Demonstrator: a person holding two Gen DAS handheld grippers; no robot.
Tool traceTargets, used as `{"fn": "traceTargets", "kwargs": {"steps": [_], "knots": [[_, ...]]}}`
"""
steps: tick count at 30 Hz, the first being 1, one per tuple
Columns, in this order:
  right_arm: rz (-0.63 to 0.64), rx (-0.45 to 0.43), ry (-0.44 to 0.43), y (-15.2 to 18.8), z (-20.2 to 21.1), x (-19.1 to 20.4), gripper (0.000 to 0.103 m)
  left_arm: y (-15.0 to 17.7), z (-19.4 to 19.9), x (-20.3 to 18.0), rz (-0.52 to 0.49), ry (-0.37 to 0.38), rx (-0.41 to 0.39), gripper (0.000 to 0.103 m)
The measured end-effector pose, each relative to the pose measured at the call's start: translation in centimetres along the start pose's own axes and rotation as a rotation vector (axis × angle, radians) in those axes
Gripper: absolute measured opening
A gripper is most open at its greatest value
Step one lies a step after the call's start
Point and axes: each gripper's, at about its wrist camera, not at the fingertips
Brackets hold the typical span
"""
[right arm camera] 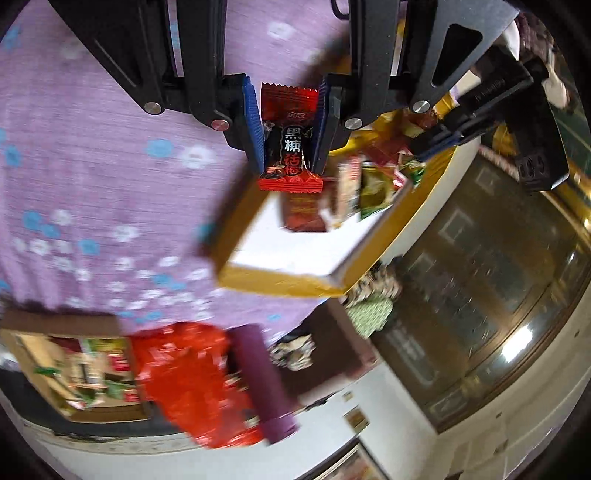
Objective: Organize snacks
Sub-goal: 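Drop the red chocolate bar and red candy into the white tray with both grippers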
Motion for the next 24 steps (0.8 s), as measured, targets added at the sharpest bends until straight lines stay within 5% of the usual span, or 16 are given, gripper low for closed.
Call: {"fn": "traceTargets", "kwargs": {"steps": [4,6,11,24], "knots": [[0.037,0.048,-0.009,0.2,-2.6,2.9,0.025,-0.1,1.0,1.2,0.017,0.022,-0.022,0.033],[0.057,0.080,-0.008,0.6,-3.9,4.1,0.025,-0.2,1.7,1.8,0.024,0.019,-0.039,0.047],[0.079,0.136,-0.021,1.9,-5.7,5.4,0.028,-0.2,2.6,2.9,0.043,0.006,-0.066,0.053],[0.121,0.002,0.002,4.1,0.1,5.7,0.044,-0.5,4.4,0.3,0.012,-0.012,-0.112,0.062]]}}
Point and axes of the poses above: each gripper's, at about its wrist camera, not at the fingertips, and z roughly against the way its jaws point, x to its left, y to its underside, and after that the axes turned 2 degrees about -z, right-handed
